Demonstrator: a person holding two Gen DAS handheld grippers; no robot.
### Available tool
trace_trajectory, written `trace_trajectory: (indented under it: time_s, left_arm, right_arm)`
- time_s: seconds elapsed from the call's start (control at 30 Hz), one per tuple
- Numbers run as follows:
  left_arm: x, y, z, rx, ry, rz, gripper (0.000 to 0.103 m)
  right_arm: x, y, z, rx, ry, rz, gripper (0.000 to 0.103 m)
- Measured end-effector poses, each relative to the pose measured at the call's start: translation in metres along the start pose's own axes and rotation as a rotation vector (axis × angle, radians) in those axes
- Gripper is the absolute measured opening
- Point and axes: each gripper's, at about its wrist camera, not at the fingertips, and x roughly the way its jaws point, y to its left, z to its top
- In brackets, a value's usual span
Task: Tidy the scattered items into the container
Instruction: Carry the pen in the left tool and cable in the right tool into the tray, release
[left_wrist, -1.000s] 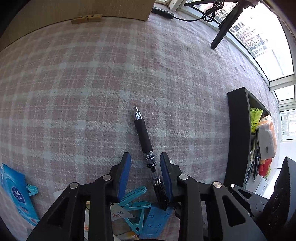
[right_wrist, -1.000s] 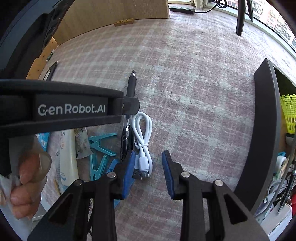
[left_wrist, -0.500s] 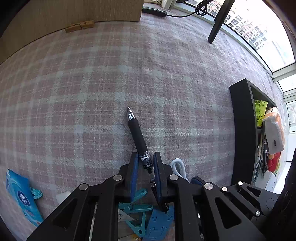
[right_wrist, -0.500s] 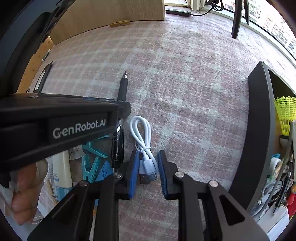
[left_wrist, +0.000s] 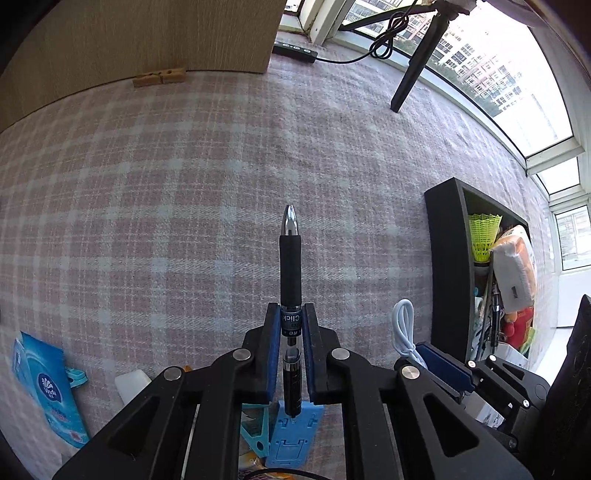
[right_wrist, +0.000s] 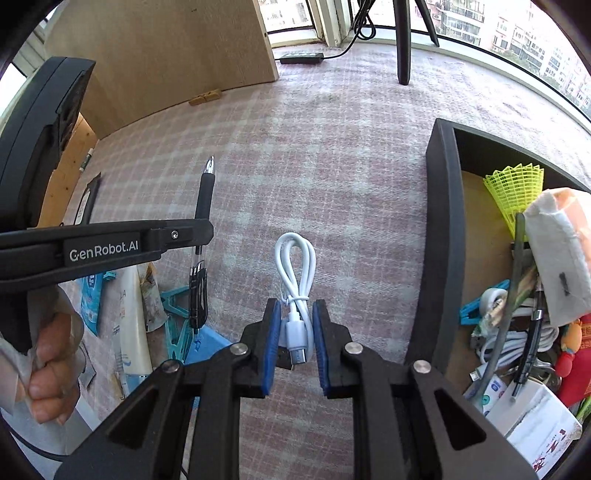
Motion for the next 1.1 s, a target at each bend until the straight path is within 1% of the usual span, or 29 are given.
trace_trajectory:
  time_s: [0.07,0.17,0.2,0.3,0.37,0.4,0.57,0.67,0.77,0.93,0.97,1.03,1.1]
  left_arm:
    - [-0.005,-0.006,0.001,0.012,-0.010,-0.001,0.010]
    - [-0.010,-0.019,0.006,0.027,-0.021,-0.016,0.010]
    - [-0.012,-0.025,0.007,0.034,-0.025,-0.022,0.010]
    - [-0.024,-0.045,0.006,0.059,-0.035,-0.060,0.010]
    - [-0.031,-0.061,0.006,0.077,-0.037,-0.100,0.010]
    - [-0.034,-0.070,0.006,0.088,-0.039,-0.114,0.010]
    - [-0.043,-0.122,0.004,0.161,-0.040,-0.181,0.010]
    - [-0.039,-0.155,-0.001,0.214,-0.036,-0.194,0.010]
    - [-0.032,-0.183,-0.009,0.253,-0.016,-0.214,0.010]
    - [-0.021,-0.221,-0.022,0.317,0.016,-0.226,0.010]
    - [-0.020,-0.226,-0.023,0.326,0.020,-0.228,0.012]
    - [-0.016,-0.232,-0.023,0.321,0.023,-0.220,0.047]
    - [-0.019,-0.233,-0.025,0.326,-0.002,-0.204,0.049]
  right_arm:
    - [-0.009,-0.001,0.005,0.009,-0.016,-0.004,0.017]
    - [-0.018,0.005,0.002,0.035,-0.045,-0.004,0.017]
    - [-0.025,0.002,-0.004,0.044,-0.057,-0.002,0.017]
    - [-0.042,-0.010,-0.004,0.064,-0.096,-0.007,0.017]
    - [-0.059,-0.023,-0.001,0.089,-0.123,-0.021,0.017]
    - [-0.061,-0.035,0.001,0.105,-0.134,-0.026,0.017]
    - [-0.101,-0.086,-0.021,0.197,-0.193,-0.081,0.018]
    - [-0.121,-0.118,-0.035,0.261,-0.219,-0.126,0.018]
    - [-0.132,-0.147,-0.048,0.313,-0.226,-0.169,0.018]
    - [-0.147,-0.181,-0.067,0.365,-0.229,-0.222,0.018]
    - [-0.149,-0.185,-0.069,0.367,-0.230,-0.223,0.018]
    - [-0.153,-0.191,-0.072,0.367,-0.229,-0.213,0.021]
    - [-0.157,-0.195,-0.074,0.385,-0.238,-0.234,0.039]
